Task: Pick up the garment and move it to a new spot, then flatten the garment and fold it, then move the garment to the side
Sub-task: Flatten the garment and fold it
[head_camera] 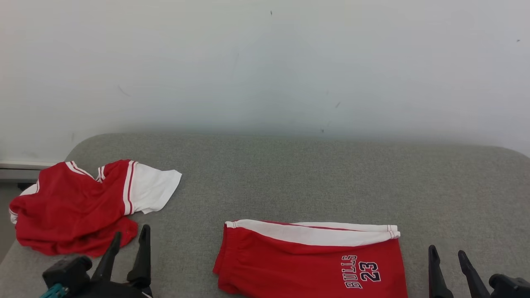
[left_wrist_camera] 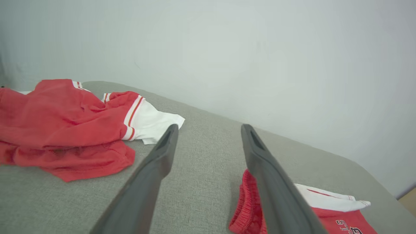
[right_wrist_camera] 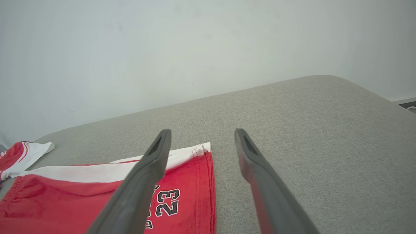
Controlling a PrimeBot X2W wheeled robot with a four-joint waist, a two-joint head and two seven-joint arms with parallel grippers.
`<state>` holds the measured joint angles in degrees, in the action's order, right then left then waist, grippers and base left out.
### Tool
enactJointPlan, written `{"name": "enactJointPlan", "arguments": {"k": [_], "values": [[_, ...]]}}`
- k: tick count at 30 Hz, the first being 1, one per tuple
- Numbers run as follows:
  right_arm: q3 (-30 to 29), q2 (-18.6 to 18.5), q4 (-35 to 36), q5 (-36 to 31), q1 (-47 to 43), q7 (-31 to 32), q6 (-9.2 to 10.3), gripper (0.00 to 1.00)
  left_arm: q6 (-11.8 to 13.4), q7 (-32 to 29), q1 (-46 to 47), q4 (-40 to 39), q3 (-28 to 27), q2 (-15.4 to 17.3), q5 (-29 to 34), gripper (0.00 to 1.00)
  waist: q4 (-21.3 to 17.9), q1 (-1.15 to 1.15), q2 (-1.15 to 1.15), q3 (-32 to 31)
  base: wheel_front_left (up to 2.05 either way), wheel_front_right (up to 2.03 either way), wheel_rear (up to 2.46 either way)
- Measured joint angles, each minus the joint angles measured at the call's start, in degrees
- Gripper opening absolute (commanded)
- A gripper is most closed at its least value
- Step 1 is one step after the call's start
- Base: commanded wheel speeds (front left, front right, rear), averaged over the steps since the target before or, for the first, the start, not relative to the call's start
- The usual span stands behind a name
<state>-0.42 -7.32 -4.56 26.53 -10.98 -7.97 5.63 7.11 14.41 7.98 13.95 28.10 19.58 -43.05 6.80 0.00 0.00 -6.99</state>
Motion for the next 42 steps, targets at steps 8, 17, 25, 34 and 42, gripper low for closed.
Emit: {"name": "enactJointPlan", "arguments": {"k": [8,17,25,34,42], "values": [[1.5,1.9,-1.6,0.1,3.6,-1.9,0.16,1.00,0.0,0.0,-5.9,-2.7,-6.7,-4.4,6.0,1.00,-1.0,0.00,0.00,-0.3,0.00,0.00,0.00],[2.6,1.9,-4.0,0.1,4.4,-2.7,-0.11,1.00,0.0,0.0,-8.1,-2.0,-4.4,-4.8,9.7,1.00,-2.0,0.01,0.00,0.7,0.00,0.00,0.00],[3.0,2.0,-5.2,0.1,4.6,-3.2,-0.62,1.00,0.0,0.0,-10.2,0.8,-3.4,-4.6,10.5,1.00,-2.5,0.01,0.00,1.3,0.00,0.00,0.00],[3.3,2.0,-6.7,-0.1,5.8,-3.7,-1.11,1.00,0.0,0.0,-10.0,1.6,-3.7,-4.7,11.2,1.00,-2.6,0.01,0.00,1.6,0.00,0.00,0.00],[3.5,2.0,-8.0,-0.1,5.8,-3.9,-1.21,1.00,0.0,0.0,-10.0,1.9,-4.8,-4.9,12.3,1.00,-2.6,0.01,0.00,1.8,0.00,0.00,0.00]]}}
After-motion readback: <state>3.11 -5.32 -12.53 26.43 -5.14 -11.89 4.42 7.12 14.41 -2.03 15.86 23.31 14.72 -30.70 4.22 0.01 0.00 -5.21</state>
